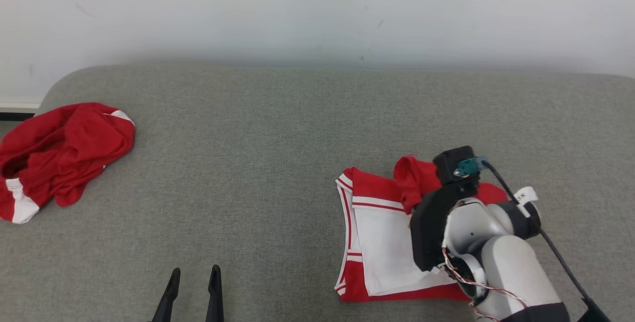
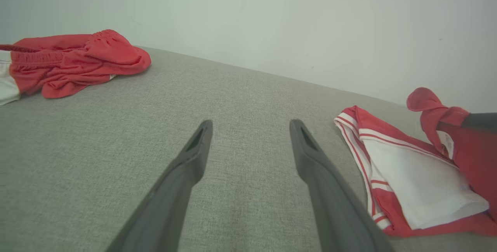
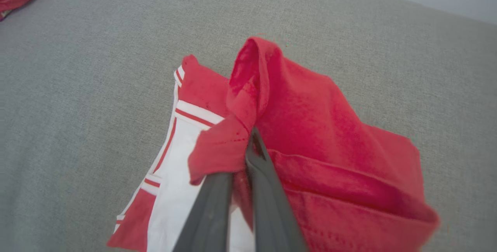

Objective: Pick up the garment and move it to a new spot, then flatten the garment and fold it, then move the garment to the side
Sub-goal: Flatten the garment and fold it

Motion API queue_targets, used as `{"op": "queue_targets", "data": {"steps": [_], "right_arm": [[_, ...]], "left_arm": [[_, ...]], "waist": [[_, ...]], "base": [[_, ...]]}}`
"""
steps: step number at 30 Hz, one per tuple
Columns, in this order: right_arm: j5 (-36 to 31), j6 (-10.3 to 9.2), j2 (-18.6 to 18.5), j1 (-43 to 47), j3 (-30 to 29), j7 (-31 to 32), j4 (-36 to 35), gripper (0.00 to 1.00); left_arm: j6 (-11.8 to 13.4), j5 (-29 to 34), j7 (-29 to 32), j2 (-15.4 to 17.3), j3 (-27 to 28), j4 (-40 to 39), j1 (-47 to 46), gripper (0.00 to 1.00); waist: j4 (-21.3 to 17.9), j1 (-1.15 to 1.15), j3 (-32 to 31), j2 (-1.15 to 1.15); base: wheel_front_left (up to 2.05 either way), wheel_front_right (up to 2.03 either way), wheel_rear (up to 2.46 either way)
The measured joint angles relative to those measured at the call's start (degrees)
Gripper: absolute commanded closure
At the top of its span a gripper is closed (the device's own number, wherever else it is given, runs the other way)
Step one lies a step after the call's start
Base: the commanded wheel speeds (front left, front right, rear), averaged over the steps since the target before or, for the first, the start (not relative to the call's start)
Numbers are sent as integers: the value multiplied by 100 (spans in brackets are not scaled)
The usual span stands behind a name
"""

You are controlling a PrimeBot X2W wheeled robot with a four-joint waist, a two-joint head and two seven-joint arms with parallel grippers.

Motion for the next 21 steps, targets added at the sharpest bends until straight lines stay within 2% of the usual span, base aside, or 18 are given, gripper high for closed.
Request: {"op": "queue_targets", "data": {"steps": [7,18,19,20,21], "right_arm": [[112,-1,33,-124,263,-147,465,100],[746,-1,38,-311,613,-477,1238,100],[767,-1,38,-321,633,-510,1291,87],[831,-1,38,-327,652,-546,1336,67],[894,-1,38,-334,677,-609,1368,0]], "left_arm": [[24,-9,0,0,-22,19,2,0],[42,-14,0,0,-85,14,-2,0],[44,-14,0,0,-93,11,-20,0],[48,-16,0,-1,-103,9,-33,0],[52,-18,0,0,-102,9,-41,0]], "waist": [[131,0,1,0],[243,0,19,0],[251,0,20,0],[254,1,17,0],[250,1,13,0]], "base": [[0,0,0],[0,0,0],[0,0,0],[0,0,0],[0,0,0]]}}
